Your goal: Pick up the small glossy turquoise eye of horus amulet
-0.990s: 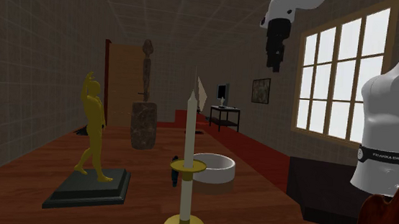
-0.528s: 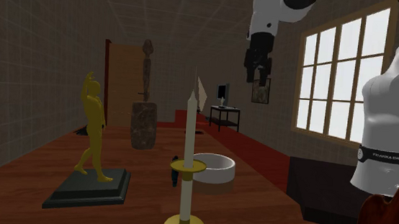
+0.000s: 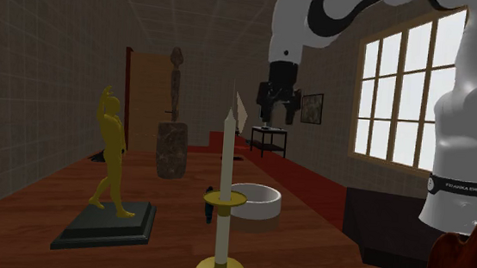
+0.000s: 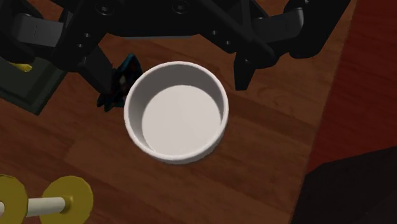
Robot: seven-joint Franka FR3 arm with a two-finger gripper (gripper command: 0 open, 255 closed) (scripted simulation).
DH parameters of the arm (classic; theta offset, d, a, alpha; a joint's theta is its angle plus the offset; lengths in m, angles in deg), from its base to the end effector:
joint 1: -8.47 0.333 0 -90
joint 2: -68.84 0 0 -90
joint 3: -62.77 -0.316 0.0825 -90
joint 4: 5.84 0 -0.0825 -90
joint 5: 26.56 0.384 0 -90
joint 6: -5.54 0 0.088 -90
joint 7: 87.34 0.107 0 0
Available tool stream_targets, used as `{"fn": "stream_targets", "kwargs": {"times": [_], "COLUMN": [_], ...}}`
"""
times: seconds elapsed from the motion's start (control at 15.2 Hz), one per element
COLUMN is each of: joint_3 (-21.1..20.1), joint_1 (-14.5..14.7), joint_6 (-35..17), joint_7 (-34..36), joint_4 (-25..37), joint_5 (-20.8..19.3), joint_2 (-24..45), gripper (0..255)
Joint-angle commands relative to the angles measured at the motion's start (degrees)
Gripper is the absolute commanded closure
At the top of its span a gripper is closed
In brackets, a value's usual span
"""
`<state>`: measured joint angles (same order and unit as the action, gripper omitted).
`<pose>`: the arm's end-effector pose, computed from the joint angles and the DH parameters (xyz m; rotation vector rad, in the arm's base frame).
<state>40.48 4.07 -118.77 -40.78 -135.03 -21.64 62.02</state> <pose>0.4791 0.1606 0.4121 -2.9887 0.8429 -0.0124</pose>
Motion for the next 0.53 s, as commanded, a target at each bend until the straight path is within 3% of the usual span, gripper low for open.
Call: {"fn": "stream_targets", "kwargs": {"times": [0.0,0.46], "joint_3": [-1.05,-0.14], "joint_1": [-0.15,2.46], "joint_6": [-1.87,-5.09], "joint_7": [5.03,20.14], "joint_4": [2.99,14.88], "joint_5": [-2.36,-10.81], "joint_2": [5.34,22.72], "gripper": [0,0]}}
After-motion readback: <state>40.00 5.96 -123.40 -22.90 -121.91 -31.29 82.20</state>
